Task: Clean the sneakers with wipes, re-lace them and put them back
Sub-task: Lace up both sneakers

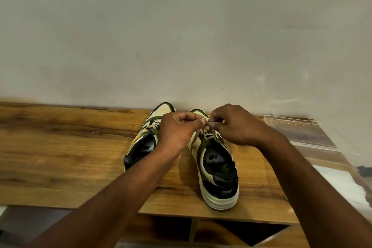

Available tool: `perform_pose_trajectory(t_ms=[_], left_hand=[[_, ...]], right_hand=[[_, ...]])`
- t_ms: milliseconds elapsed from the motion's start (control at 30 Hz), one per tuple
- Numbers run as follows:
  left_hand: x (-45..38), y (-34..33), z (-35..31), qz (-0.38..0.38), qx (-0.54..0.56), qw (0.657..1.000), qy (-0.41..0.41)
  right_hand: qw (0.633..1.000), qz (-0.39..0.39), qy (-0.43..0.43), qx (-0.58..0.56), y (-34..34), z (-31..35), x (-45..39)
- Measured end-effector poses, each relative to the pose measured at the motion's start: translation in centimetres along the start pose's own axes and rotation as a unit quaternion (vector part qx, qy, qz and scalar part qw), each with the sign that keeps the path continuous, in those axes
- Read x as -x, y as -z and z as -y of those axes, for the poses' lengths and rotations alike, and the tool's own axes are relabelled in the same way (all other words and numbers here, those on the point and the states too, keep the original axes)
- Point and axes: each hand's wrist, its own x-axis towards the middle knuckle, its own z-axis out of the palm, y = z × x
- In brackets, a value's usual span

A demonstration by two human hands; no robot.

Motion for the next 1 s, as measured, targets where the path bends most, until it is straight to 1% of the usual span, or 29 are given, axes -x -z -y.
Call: perform_pose_trajectory(t_ms=[133,267,333,467,567,633,700,767,867,1000], left_hand=[[-0.2,0.1,0.2,0.001,-0.002,1.000,-0.009],[-0.2,0.1,0.1,0.002,0.011,1.000,0.002],[0.0,0.0,0.0,-0.001,0.033,0.999,0.029],[0.1,-0.2,-0.1,0.005,0.079,0.993,0.089],[-0.2,0.0,0.2,0.004,0.074,0.991,0.109],[-0.4,0.0,0.3,0.003,0.084,0.989,0.124],[-0.6,0.1,0.4,-0.007,0.102,0.984,0.144],[-0.8,0.2,0.4,-0.010,0.119,0.980,0.161],[-0.8,0.4,0.4,0.004,0.137,0.974,0.182],[-0.8,0.5,0.3,0.017,0.138,0.971,0.193]], right_hand=[[0.998,0.026,-0.001,-0.051,0.2,0.0,0.1],[0.996,0.023,-0.005,-0.084,0.3,0.2,0.3],[0.998,-0.006,0.001,-0.064,0.0,0.3,0.5],[0.995,-0.098,0.029,0.017,-0.3,0.2,0.6],[0.980,-0.170,0.082,0.063,-0.3,-0.1,0.7],[0.968,-0.194,0.137,0.079,-0.2,0.0,1.0],[0.956,-0.197,0.193,0.103,-0.4,0.1,1.3],[0.943,-0.204,0.230,0.125,-0.6,0.0,1.4],[0.934,-0.208,0.256,0.139,-0.8,-0.6,1.3],[0.932,-0.199,0.269,0.137,-0.9,-1.0,1.3]])
